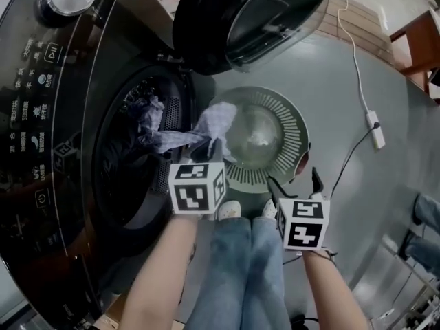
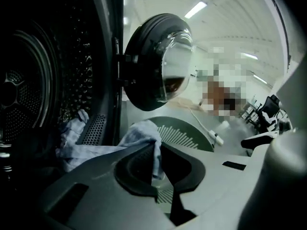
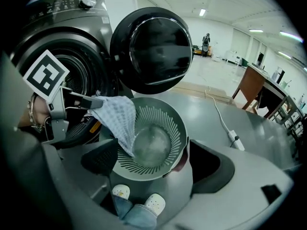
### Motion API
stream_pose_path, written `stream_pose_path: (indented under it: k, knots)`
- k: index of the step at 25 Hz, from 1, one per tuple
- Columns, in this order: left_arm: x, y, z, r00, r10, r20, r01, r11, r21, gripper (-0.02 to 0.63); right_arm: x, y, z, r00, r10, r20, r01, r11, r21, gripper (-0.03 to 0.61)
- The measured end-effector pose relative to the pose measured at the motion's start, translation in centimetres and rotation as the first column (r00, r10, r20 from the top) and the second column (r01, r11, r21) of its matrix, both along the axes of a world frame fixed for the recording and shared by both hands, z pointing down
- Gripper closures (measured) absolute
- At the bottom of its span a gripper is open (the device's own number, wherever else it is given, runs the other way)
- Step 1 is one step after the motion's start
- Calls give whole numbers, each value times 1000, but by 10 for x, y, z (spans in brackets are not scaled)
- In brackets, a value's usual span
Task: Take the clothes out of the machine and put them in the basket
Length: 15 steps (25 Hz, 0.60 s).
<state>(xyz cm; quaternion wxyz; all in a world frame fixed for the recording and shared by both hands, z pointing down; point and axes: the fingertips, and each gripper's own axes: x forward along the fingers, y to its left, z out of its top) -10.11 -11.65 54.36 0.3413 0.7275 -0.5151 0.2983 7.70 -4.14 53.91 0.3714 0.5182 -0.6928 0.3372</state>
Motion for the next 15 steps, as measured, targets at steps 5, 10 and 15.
stream_pose_path:
  k: [5,10,15]
  knots:
    - [45,5,-19,984,75,-160,-70,997,37,592,13,1,0,999,45,10,-45,999,4,116]
    - [112,5,-52,925,204,-320,-179,978,108,592,32,1,1,994,104,15,-105,995,6,120]
    - [125,-4,-67,906,167,-388,-135,985,108,592,47,4,3,988,151,18,-151,989,-11,124]
